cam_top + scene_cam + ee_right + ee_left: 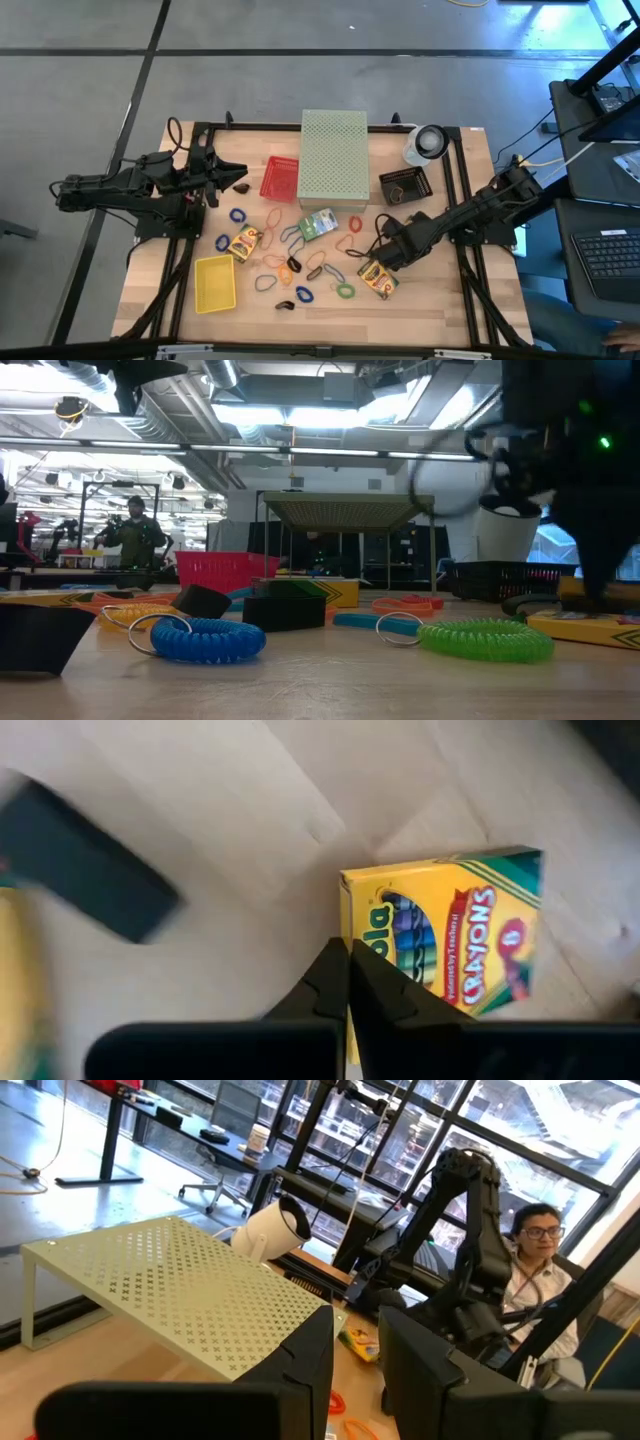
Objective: Pick & Place Office Desk Supplies
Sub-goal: Put the crayola box into the orange bin
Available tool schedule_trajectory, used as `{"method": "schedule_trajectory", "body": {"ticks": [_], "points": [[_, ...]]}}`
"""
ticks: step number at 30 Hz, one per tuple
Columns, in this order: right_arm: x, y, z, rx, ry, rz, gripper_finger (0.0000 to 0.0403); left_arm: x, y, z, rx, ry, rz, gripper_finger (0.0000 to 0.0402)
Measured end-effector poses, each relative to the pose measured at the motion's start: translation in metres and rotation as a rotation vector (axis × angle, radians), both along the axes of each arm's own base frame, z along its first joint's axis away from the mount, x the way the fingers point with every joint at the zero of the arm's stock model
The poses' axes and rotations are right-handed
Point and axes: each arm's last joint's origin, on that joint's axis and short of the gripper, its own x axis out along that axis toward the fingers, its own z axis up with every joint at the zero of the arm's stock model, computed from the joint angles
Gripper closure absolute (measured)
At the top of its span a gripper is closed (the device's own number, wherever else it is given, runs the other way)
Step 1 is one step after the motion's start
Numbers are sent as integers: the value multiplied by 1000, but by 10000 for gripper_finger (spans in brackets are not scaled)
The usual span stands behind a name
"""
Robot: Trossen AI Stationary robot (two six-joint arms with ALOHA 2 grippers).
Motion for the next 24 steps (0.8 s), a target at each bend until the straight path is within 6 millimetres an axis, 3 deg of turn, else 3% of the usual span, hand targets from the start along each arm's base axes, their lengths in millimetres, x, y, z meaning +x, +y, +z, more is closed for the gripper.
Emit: {"method": "schedule_trajectory", "body": {"ticks": [14, 24], "points": [[13, 9, 87, 122, -284, 5, 402, 6, -2, -1, 113, 38, -87, 322], [7, 5, 141, 210, -474, 34, 403, 47, -6, -2, 248, 21, -235, 322]]}}
